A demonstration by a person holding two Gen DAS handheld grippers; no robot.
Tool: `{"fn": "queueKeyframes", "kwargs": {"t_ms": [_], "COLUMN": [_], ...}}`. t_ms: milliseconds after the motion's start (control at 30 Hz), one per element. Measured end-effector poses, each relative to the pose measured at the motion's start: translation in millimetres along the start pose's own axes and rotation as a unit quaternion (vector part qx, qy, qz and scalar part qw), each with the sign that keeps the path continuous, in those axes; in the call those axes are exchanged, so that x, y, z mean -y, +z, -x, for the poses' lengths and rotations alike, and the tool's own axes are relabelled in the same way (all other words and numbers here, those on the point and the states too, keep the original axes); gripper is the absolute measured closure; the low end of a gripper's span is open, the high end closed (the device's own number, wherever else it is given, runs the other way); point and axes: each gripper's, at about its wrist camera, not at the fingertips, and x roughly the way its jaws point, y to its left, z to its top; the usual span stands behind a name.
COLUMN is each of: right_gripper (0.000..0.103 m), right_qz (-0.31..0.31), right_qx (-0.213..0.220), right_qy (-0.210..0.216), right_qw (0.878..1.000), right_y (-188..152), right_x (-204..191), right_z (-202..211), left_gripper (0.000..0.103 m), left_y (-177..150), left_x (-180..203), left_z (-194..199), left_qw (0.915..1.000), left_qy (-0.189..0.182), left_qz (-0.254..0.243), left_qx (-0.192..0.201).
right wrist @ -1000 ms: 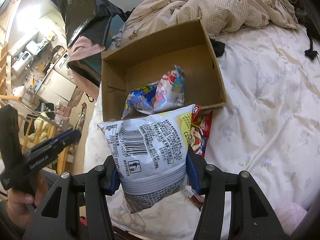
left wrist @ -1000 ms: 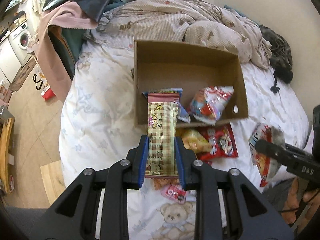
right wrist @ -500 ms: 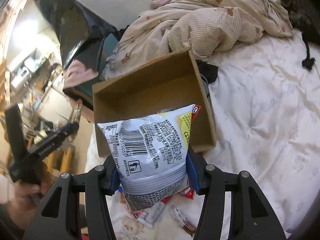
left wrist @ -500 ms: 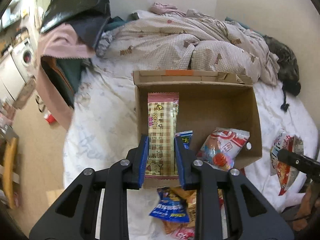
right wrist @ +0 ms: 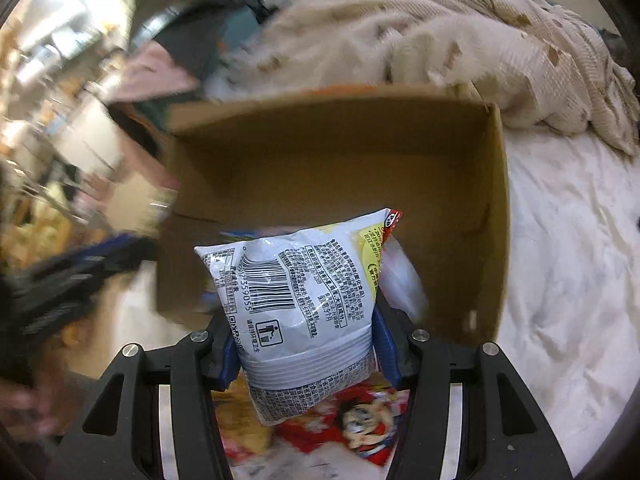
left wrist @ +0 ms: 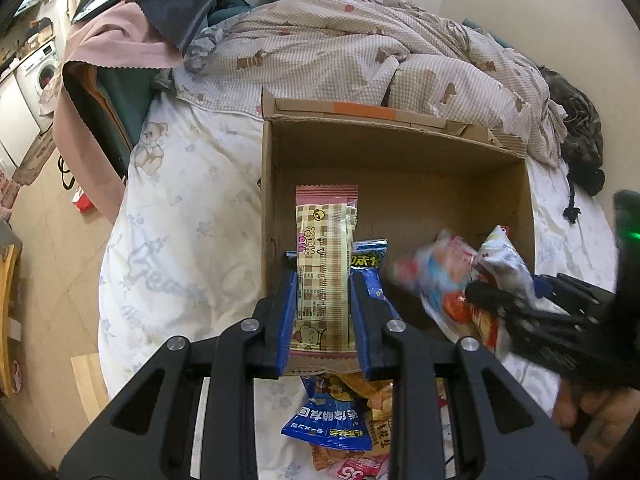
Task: Organize snacks
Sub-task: 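Carry both held snacks over the box, lower them in and open both grippers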
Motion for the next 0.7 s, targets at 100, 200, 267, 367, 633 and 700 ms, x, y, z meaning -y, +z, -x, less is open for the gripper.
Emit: {"fn": "queueKeyframes", "kwargs": {"t_ms": [100,200,267,367,633,700], "right_gripper": [0.047,0.047,0.047,0.047,0.047,0.045], "right_qz": [0.004,-0.014,-0.007,-0.009,-0.017,-0.019], "right_qx": [-0.001,0.017,0.03,0.041,0.036,0.046], "right_qy": [-0.059,-0.023,-0.034,-0.015,-0.029,-0.027], "right_qw": [0.998,0.999,0.999,0.999,0.999,0.998], "right_y": [5,11,15,22,42,51], "right_x": [10,14,12,10,9,7], "right_z": [-5,6,10,10,-20,-21], "left_gripper": [0.081,0.081,0.081,0.081,0.08,0.08], "left_y": [1,4,7,11,16,21], "left_x": [2,2,3,6,19,17], "left_z": [-3,-7,-11,-17,-38,-43], "left_qw": [1.0,1.0,1.0,0.9999,0.9997,0.9999], "left_qy": [0.0,0.003,0.003,-0.007,0.0,0.0], "left_qz": [-0.001,-0.004,-0.004,-0.003,-0.022,-0.015], "left_qx": [-0.003,-0.005,-0.007,-0.009,-0.009,-0.008]}}
